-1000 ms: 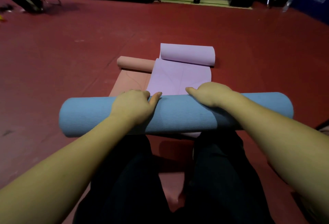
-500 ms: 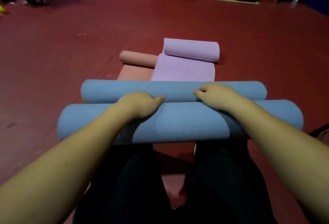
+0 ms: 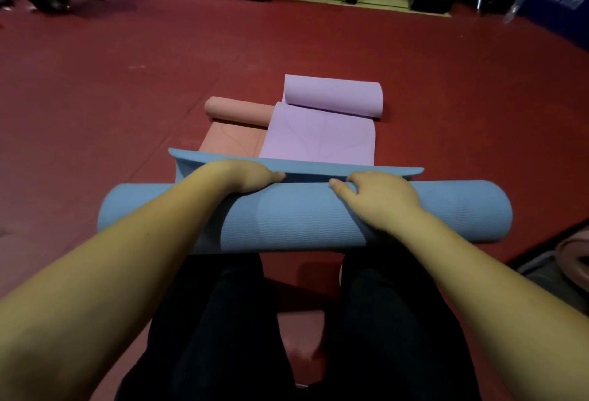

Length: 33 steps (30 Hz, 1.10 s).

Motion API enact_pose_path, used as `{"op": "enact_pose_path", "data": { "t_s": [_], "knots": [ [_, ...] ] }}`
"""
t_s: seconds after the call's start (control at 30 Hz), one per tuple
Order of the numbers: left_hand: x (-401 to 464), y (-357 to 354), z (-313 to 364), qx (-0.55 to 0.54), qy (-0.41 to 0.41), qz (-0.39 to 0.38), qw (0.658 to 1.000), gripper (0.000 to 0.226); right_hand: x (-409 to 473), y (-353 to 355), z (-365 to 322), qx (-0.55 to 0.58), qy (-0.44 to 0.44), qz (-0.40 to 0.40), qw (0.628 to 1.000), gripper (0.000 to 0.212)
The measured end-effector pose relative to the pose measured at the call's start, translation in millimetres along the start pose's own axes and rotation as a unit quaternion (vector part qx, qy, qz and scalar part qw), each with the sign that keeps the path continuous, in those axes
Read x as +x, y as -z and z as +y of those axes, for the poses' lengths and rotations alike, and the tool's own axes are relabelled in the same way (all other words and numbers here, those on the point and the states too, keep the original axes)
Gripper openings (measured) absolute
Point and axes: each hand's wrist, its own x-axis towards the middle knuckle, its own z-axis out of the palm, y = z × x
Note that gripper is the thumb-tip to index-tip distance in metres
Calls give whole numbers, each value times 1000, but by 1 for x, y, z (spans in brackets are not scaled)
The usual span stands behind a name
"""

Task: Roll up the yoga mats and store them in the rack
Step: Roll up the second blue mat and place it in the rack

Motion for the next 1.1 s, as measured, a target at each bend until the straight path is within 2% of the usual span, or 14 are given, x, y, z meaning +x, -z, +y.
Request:
{"op": "enact_pose_path", "data": {
  "t_s": [0.03, 0.1, 0.17, 0.23, 0.3, 0.37, 0.43, 0.53, 0.63, 0.8, 1.1],
  "knots": [
    [0, -1, 1, 33, 1, 31, 999, 61, 4, 0, 1, 4, -5, -8, 1000, 65],
    [1, -5, 1, 108, -27, 143, 983, 57, 10, 0, 2, 15, -16, -25, 999, 65],
    [-4, -13, -3, 106, -86, 266, 954, 49, 16, 0, 2, 21, -18, -43, 999, 67],
    [-14, -28, -11, 82, -141, 330, 930, 45, 22, 1, 3, 20, -18, -66, 997, 70],
    [-26, -53, -21, 126, -200, 364, 901, 55, 31, 3, 3, 19, -17, -94, 995, 72],
    [-35, -76, -33, 215, -227, 368, 876, 82, 41, 4, 3, 20, -16, -131, 991, 75],
    [-34, -90, -44, 307, -207, 348, 861, 106, 50, 6, 2, 25, -19, -163, 986, 77],
    [-28, -87, -42, 349, -167, 312, 868, 125, 58, 7, 2, 38, -31, -189, 981, 80],
    [-28, -78, -33, 366, -154, 310, 864, 122, 59, 11, 2, 45, -44, -190, 980, 82],
    [-38, -77, -34, 361, -189, 350, 843, 117, 46, 22, 5, 46, -46, -178, 982, 80],
    [-75, -73, -35, 342, -250, 378, 823, 109, 29, 41, 5, 37, -40, -238, 970, 80]
  ]
}}
